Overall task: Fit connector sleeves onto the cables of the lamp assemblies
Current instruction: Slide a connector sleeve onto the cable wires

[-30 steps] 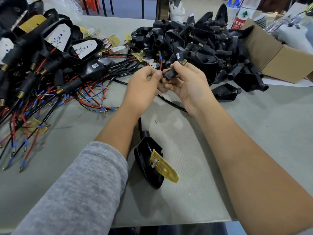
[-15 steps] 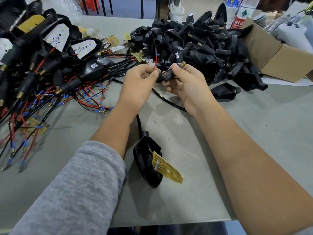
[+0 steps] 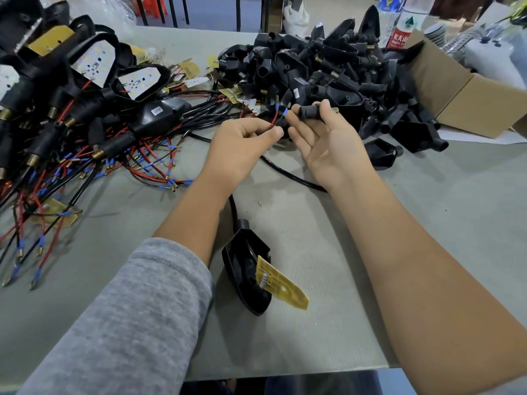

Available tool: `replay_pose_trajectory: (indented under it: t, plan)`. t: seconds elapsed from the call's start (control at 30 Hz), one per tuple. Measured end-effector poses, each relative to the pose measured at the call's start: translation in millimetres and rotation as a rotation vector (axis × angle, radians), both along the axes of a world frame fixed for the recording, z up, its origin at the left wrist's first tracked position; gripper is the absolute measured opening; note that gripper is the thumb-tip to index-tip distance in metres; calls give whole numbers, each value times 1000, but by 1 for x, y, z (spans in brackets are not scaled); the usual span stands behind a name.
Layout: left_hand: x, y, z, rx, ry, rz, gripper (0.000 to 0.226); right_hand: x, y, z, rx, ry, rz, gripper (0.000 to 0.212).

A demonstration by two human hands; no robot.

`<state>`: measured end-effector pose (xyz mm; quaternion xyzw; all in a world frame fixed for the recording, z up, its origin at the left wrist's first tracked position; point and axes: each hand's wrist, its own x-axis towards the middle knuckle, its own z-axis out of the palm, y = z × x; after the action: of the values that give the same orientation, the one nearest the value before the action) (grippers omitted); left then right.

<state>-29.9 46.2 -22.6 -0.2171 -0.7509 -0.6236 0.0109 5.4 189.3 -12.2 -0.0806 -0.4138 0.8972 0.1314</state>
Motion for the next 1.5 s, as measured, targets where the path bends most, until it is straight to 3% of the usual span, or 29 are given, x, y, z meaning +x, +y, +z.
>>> replay_pose_trajectory:
  t: [0.37,0.5,0.73,1.2,1.5]
  plan:
    - [1,3,-1,-108,-87,50,15,5,-7,8,124,65,79,19]
    - [-3,0,0,-26,-137,47,32,6,-8,8,138,63,95,19]
    - [-4,-3,-3,7,-43,34,18,7,-5,6,96,58,47,22]
    - [-2,-1,0,-22,-118,-24,25,4,-2,4,269,5,-72,20]
    - [-6,0,-1,87,-181,58,20,4,-4,4,374,6,-107,16]
